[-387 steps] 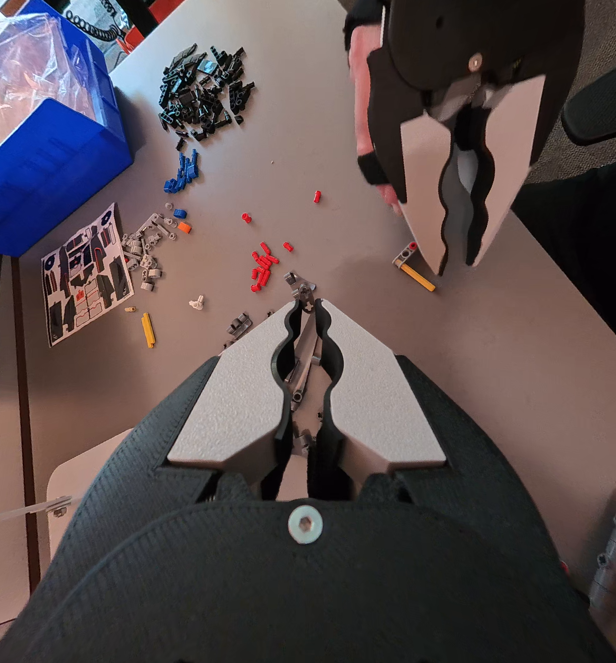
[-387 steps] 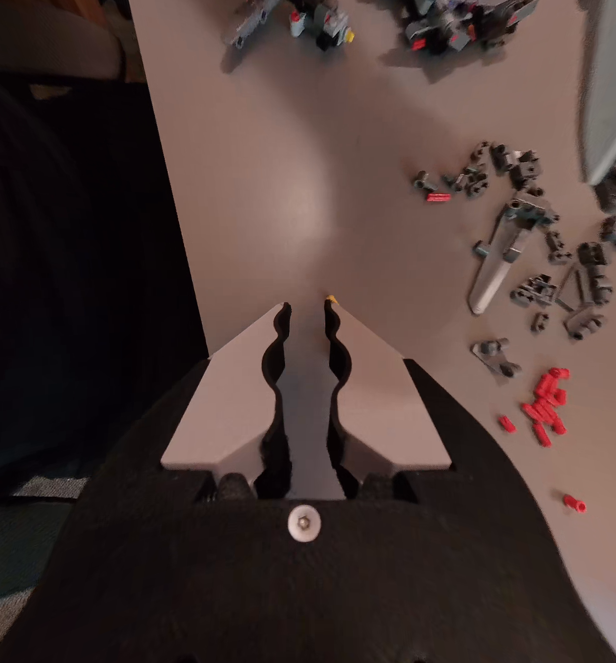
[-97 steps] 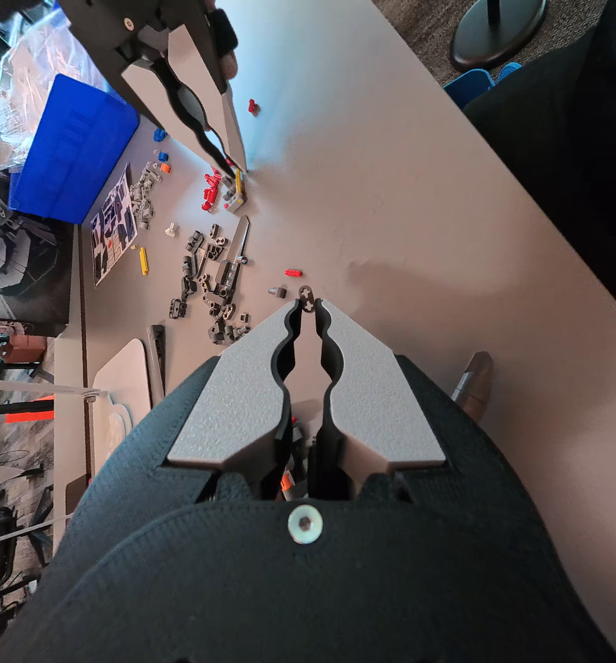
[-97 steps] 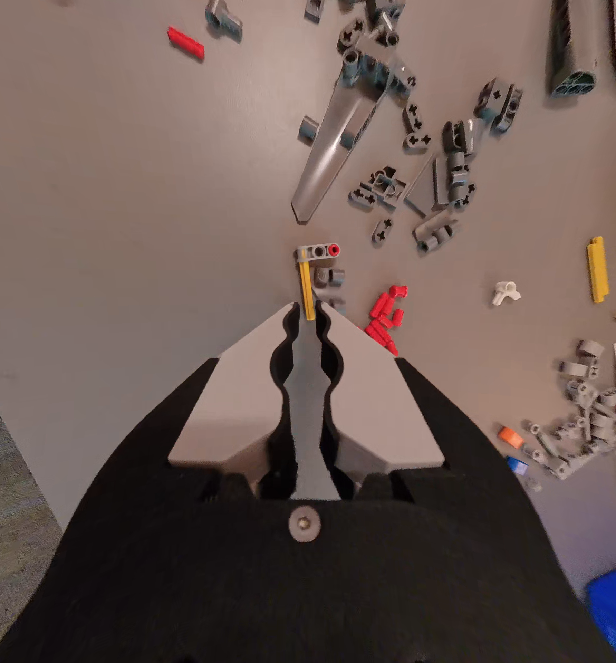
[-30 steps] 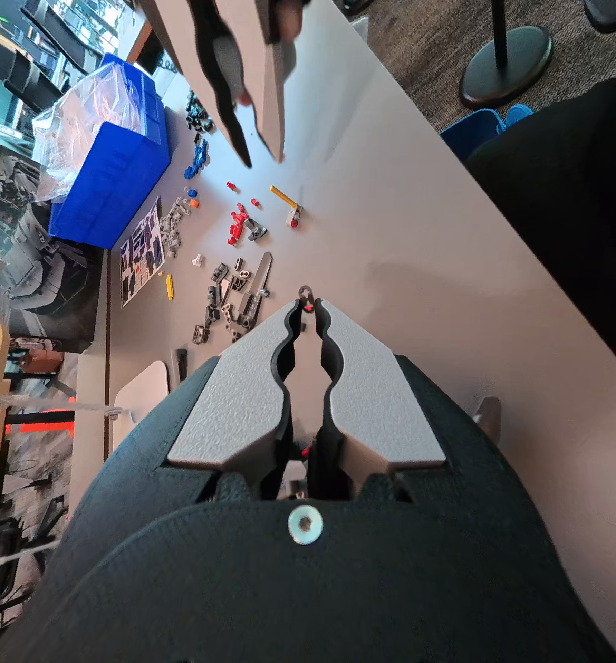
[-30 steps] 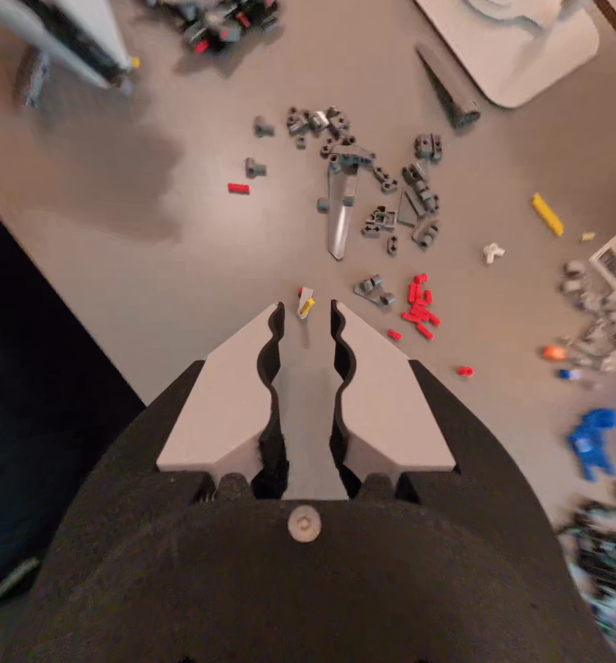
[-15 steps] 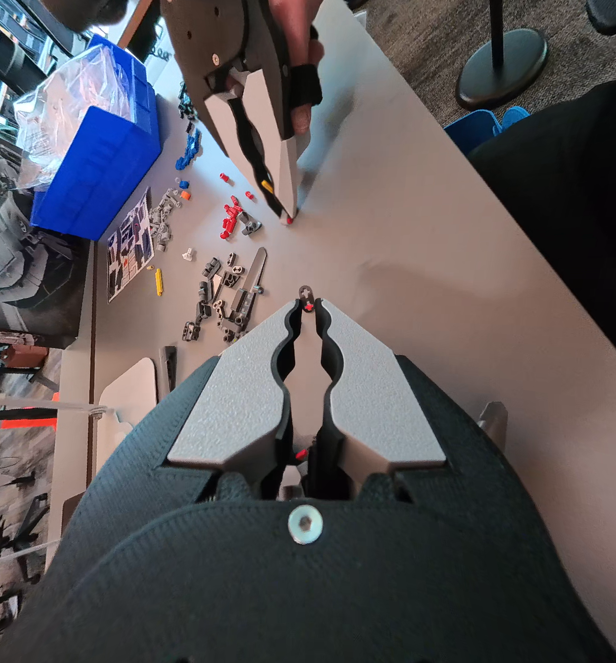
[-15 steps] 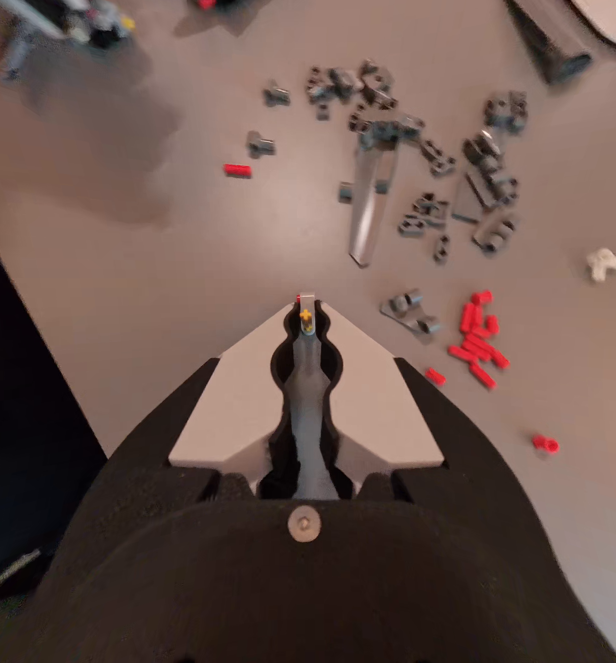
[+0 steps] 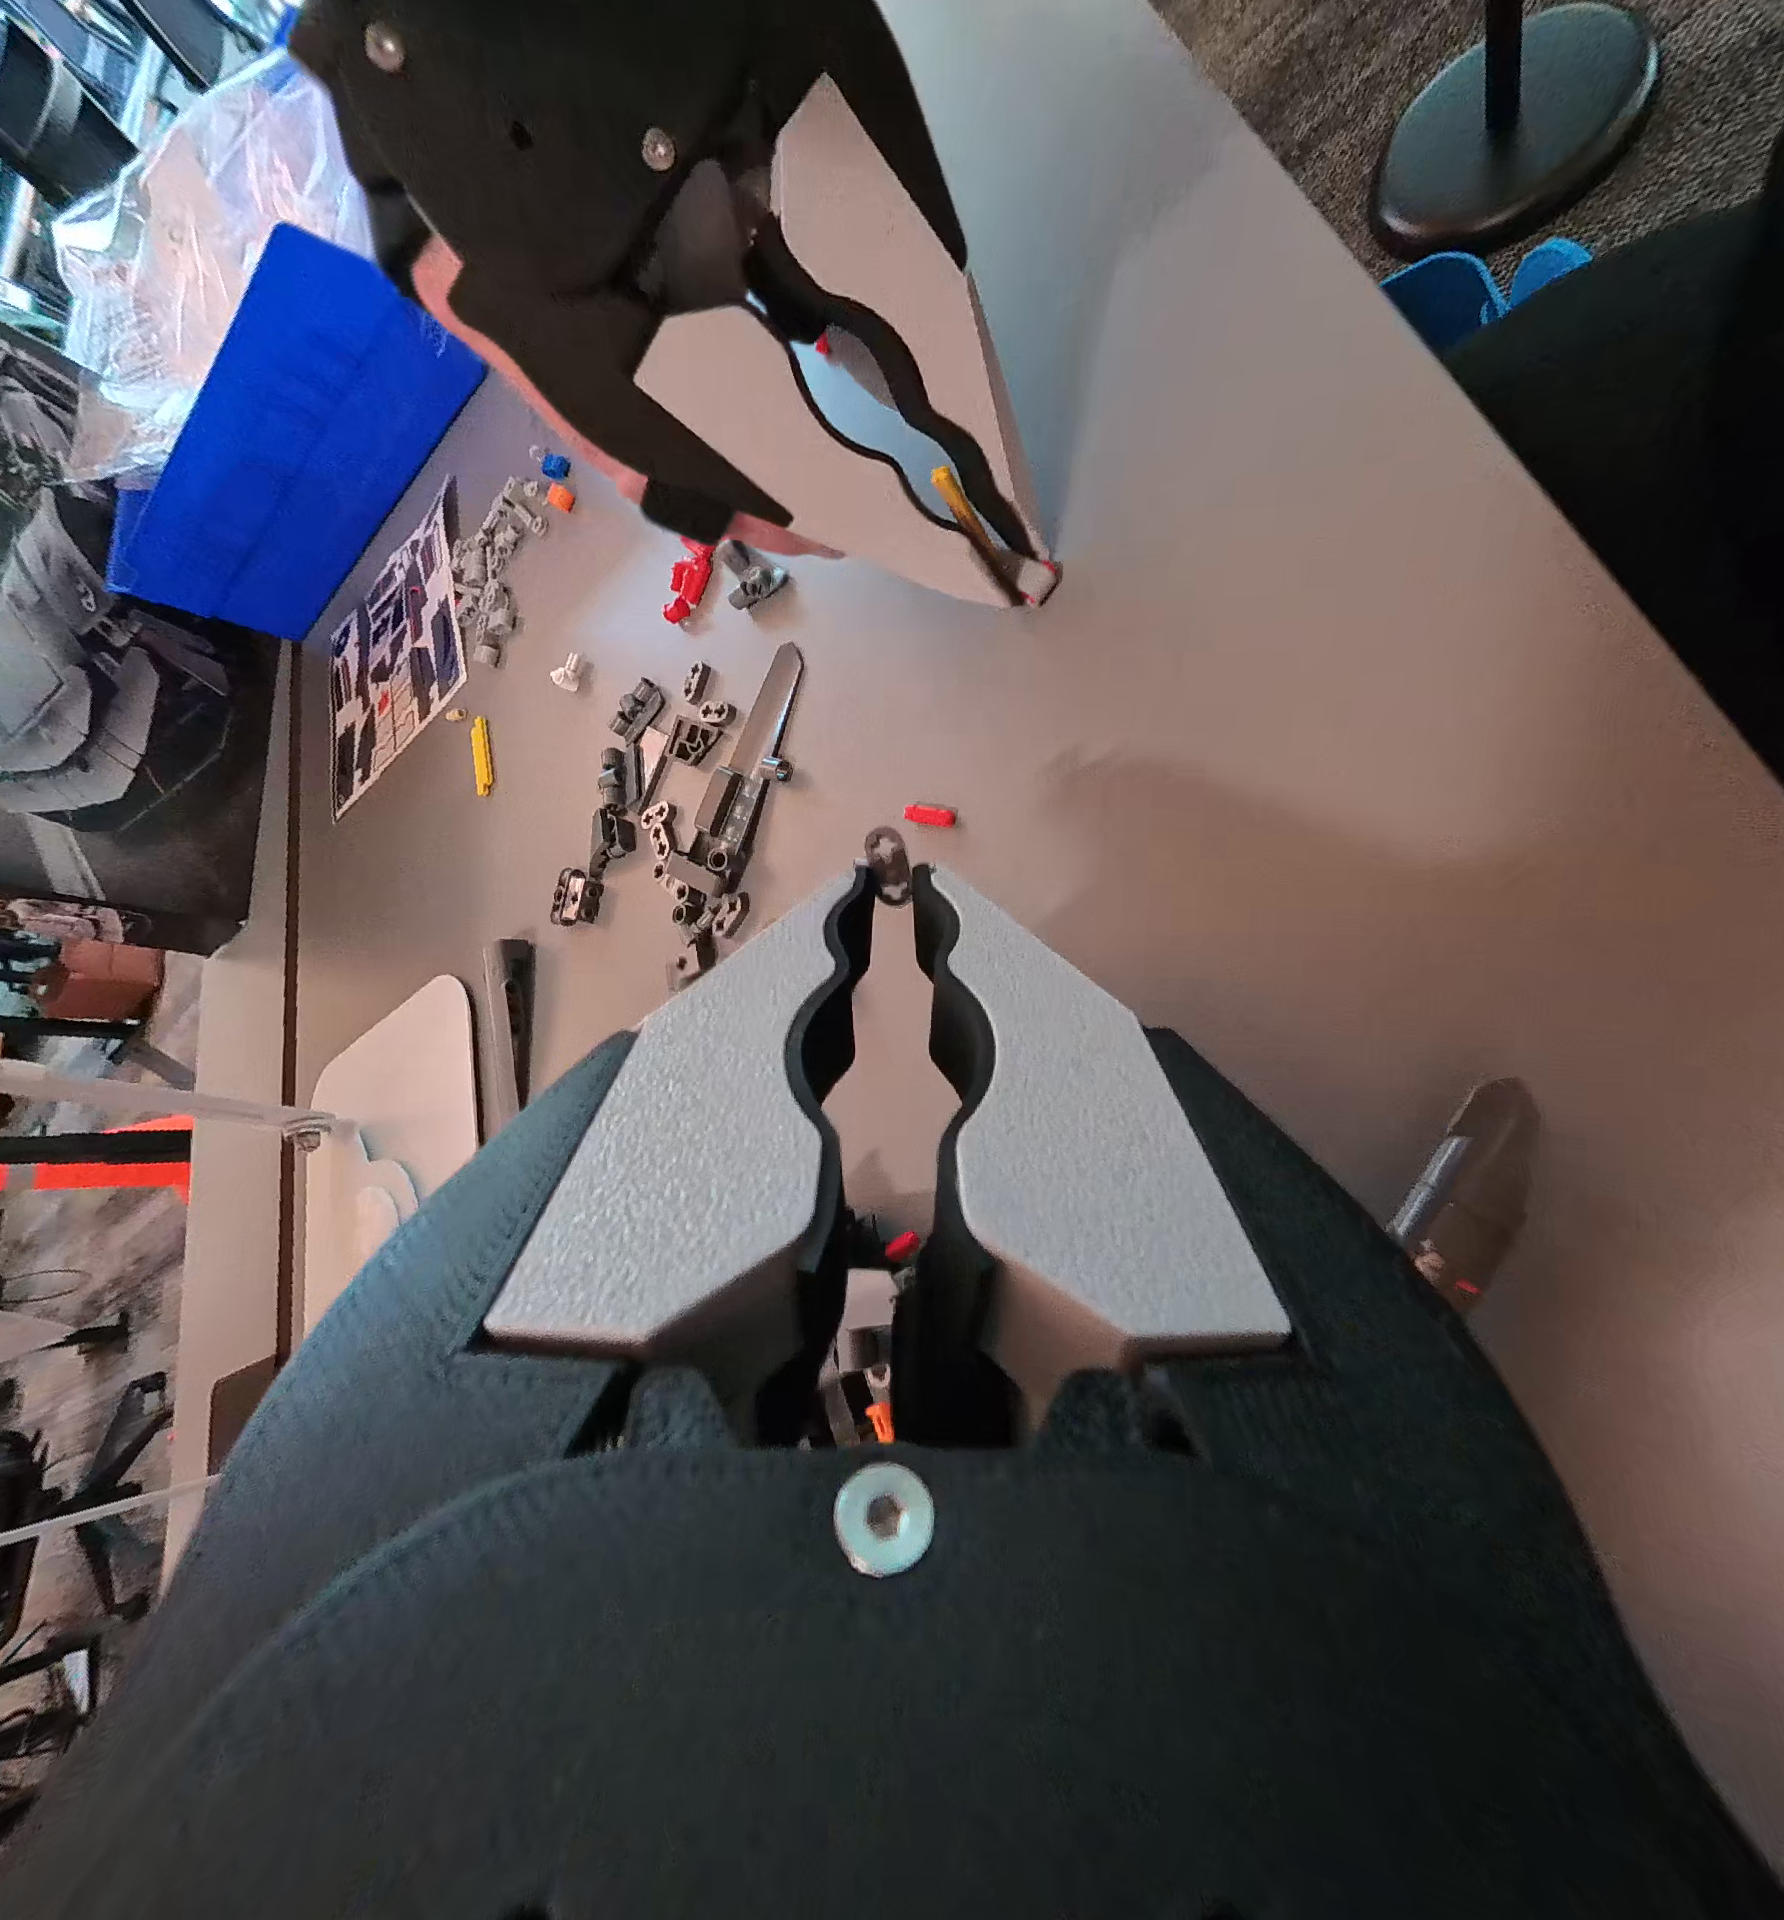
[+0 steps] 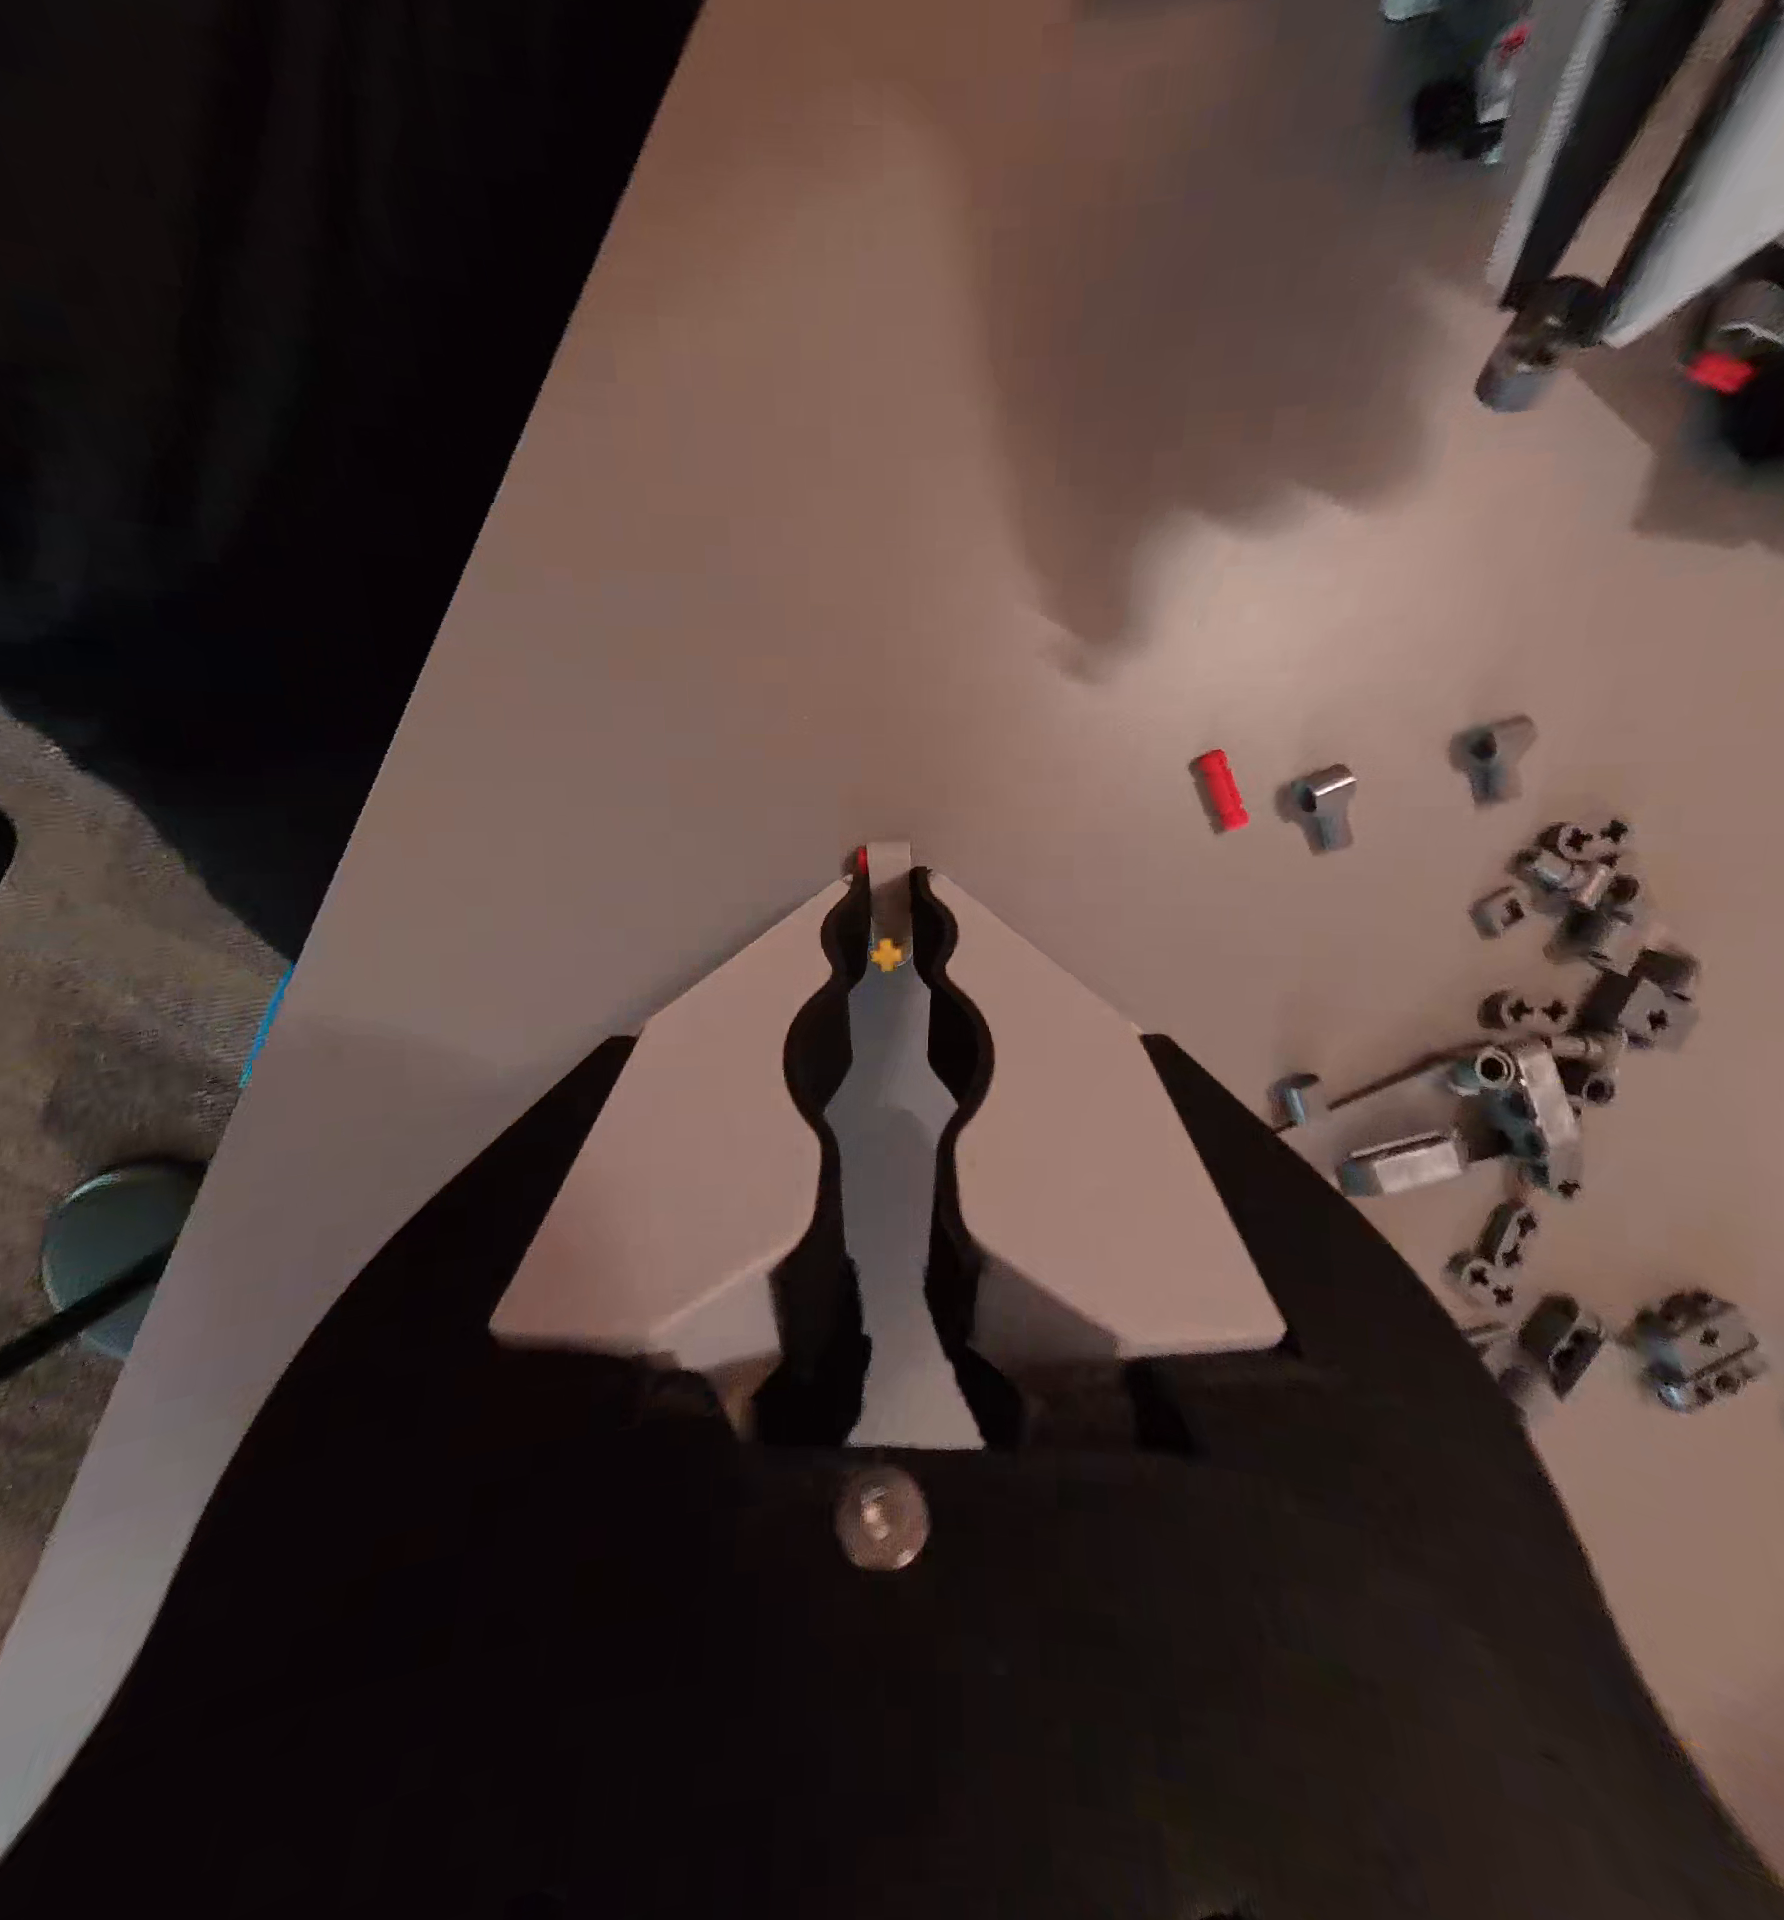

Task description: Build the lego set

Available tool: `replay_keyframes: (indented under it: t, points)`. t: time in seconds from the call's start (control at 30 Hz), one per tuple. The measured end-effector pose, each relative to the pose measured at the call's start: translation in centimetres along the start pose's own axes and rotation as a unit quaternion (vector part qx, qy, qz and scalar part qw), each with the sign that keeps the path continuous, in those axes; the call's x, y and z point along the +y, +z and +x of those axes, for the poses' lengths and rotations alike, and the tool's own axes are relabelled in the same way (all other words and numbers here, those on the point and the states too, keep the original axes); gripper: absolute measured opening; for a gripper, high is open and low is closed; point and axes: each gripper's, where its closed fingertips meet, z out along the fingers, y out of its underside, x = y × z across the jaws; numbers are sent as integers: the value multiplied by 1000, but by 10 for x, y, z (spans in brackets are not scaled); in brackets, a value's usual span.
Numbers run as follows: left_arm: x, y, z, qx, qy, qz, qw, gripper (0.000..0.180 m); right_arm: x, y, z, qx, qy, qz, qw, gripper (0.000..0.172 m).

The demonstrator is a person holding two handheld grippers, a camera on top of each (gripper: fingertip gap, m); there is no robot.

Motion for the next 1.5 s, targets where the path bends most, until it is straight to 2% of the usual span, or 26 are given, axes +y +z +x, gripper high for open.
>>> replay_keyframes:
  t: [0.13,0.23,0.37,0.5,0.57,0.6,0.67,0.77,0.93,1.0,1.1,1.23,1.37,1.5]
  points:
    - [4,1,-2,4,-5,-1,1000,6,0,0,0,-28,-1,16,999,6]
    - [6,4,-2,9,-10,-1,1000,6,0,-1,-1,-28,-1,30,999,17]
    - [9,8,-5,10,-20,-3,1000,6,-2,-13,4,5,15,52,999,27]
    - [4,9,-14,-7,-44,1,999,5,-13,-49,24,106,84,114,984,30]
    - [-3,11,-18,-13,-64,7,998,5,-21,-64,36,183,115,136,967,25]
    - [-6,13,-20,-14,-75,9,997,5,-22,-68,39,216,124,131,960,28]
    - [-19,16,-23,-6,-109,30,994,5,-28,-73,42,294,107,112,943,26]
    - [-30,21,-28,-1,-141,46,989,6,-23,-69,40,353,111,57,927,23]
    - [-29,23,-32,-15,-138,23,990,5,-6,-51,23,296,220,52,928,19]
    - [-28,23,-28,-16,-133,17,991,6,-10,-44,20,263,243,91,929,15]
    - [-27,22,-24,-15,-128,15,992,6,-11,-30,19,241,229,91,939,12]
    - [-25,20,-19,-8,-122,13,992,6,-9,-11,13,213,197,58,955,20]
    - [-23,20,-15,0,-119,15,993,6,0,-6,18,192,188,39,962,15]
    - [-20,20,-15,2,-117,15,993,6,-2,1,17,148,189,54,969,6]
